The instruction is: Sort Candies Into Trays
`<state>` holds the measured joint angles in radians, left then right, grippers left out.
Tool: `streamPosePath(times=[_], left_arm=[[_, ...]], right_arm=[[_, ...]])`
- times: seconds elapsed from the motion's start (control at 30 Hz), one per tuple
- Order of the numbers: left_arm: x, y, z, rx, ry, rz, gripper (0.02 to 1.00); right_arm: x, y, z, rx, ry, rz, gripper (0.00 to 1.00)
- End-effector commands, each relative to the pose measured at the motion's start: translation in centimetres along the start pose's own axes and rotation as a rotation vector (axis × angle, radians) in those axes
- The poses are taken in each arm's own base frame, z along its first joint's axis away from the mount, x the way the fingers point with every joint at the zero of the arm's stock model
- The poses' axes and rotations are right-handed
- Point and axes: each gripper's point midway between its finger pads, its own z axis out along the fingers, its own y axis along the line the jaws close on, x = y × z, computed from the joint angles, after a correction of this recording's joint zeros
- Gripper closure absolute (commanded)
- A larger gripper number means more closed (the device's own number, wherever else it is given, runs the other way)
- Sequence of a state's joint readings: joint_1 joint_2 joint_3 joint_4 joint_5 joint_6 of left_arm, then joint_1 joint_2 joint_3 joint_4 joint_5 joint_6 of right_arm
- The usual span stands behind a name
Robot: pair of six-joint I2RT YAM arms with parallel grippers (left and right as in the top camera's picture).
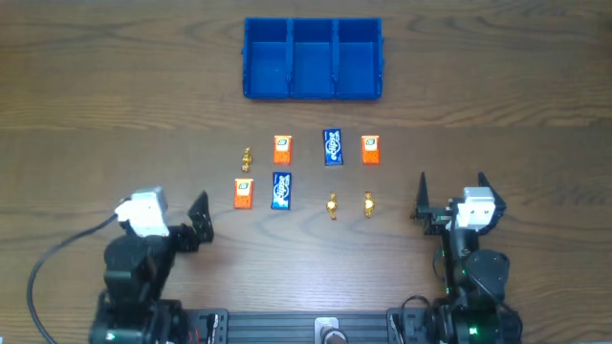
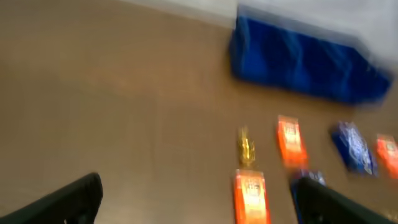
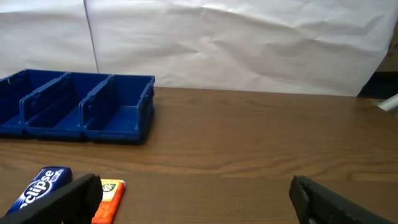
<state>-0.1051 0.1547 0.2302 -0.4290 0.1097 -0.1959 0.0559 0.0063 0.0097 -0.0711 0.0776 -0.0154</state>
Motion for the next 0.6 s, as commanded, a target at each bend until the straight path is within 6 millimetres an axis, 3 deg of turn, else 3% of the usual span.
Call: streamPosePath(times=[0.03, 0.23, 0.5, 0.6], left_arm=[[-2.6, -3.5, -2.5, 0.072, 0.208, 0.054, 0.018], [-1.1, -5.7, -0.3, 0.061, 0.467, 0.059, 0.018], [4.7, -6.0, 4.4, -0.161, 0.754, 0.082, 0.020], [6.1, -6.0, 5.9, -0.206, 0.814, 0.090, 0.018]], right_arm=[[0.2, 0.1, 0.0, -0.004, 0.004, -0.013, 0.003], [0.2, 0.1, 0.0, -0.004, 0.004, -0.013, 0.003], [0.2, 0.1, 0.0, -0.004, 0.004, -0.013, 0.003], [0.2, 0.1, 0.0, -0.004, 0.004, -0.013, 0.003]])
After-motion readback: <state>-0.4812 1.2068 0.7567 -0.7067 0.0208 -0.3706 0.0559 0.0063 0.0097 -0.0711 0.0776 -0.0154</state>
